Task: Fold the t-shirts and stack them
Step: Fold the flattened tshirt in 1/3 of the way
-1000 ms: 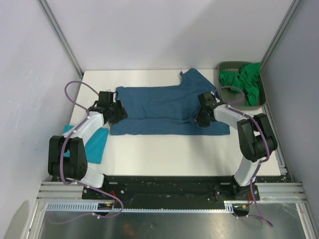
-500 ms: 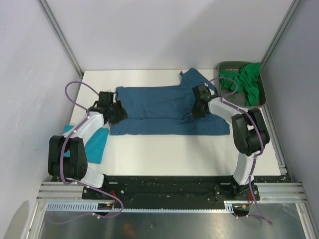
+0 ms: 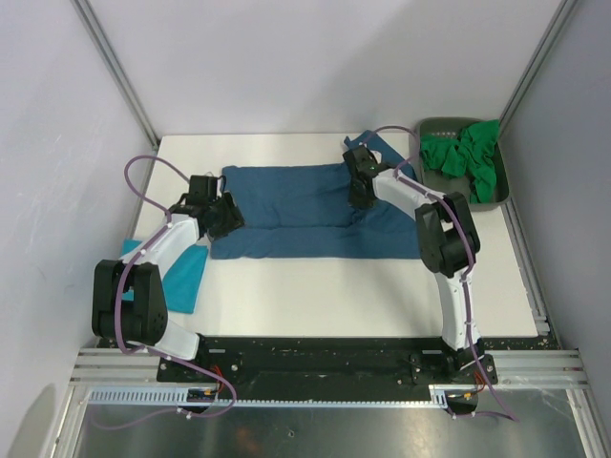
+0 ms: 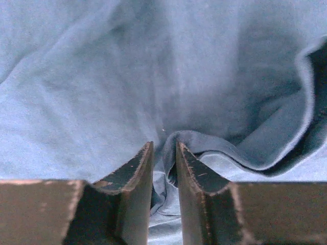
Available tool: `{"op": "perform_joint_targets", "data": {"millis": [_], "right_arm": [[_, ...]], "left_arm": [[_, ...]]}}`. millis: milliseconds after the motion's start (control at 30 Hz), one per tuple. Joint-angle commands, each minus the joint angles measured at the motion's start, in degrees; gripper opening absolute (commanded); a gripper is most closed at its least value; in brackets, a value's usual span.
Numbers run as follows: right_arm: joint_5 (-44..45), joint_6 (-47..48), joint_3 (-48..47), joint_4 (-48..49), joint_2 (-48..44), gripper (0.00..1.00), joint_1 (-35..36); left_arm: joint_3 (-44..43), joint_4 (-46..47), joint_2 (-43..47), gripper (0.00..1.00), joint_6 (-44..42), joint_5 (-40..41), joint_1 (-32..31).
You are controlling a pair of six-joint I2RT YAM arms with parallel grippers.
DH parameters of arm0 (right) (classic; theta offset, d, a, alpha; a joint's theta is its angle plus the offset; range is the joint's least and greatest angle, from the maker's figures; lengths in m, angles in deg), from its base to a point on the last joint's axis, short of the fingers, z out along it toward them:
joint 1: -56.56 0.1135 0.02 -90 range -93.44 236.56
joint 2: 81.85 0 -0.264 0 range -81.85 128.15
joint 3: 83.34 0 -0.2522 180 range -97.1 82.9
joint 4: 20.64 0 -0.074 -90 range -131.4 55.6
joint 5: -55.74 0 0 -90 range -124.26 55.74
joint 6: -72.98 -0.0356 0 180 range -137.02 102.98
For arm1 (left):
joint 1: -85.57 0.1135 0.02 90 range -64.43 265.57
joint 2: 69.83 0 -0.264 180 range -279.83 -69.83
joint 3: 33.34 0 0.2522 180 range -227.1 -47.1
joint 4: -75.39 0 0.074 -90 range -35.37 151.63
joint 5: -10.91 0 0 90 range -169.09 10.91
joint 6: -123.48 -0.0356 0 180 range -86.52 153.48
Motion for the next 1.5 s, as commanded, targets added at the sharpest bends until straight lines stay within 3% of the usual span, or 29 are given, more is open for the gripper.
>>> {"op": "perform_joint_targets", "data": {"millis": [0,200,400,667,800,933,1067,1200,1467], "right_arm": [[2.0,4.8,-4.3,-0.6,0.8,0.35,0.4],[-0.1,8.2,-4.7,2.0,-1.4,0.58,0.5],[0.5,8.2,-3.6,2.7,-5.9,0.61,0.0],[3.7,3.7,2.2,1.4,-11.0,0.51,0.9],[5.3,1.3,6.0,0.9,-12.9,0.39,0.3],[3.8,0.0,9.3,1.0,-12.9,0.21,-1.6],[1.9,1.6,9.6,3.8,-10.6,0.15,-2.3],[0.6,2.9,5.6,3.7,-5.3,0.21,-2.3],[0.4,7.1,-1.4,4.9,1.7,0.48,-0.5]], "left_arm": [[-0.1,1.0,1.0,0.64,-1.4,-0.7,-0.2],[0.1,1.1,1.1,0.64,-1.5,-0.8,-0.3],[0.4,1.0,1.3,0.64,-1.3,-0.8,-0.2],[0.5,1.0,1.1,0.64,-0.9,-0.9,-0.3],[0.7,1.0,1.1,0.64,-0.8,-0.9,-0.2],[1.0,1.1,1.0,0.64,-0.1,-0.9,-0.2],[1.1,1.0,0.9,0.64,0.2,-1.2,-0.3],[1.2,1.0,1.1,0.64,0.2,-1.0,-0.2],[1.4,1.0,1.0,0.64,0.1,-0.5,-0.2]]}}
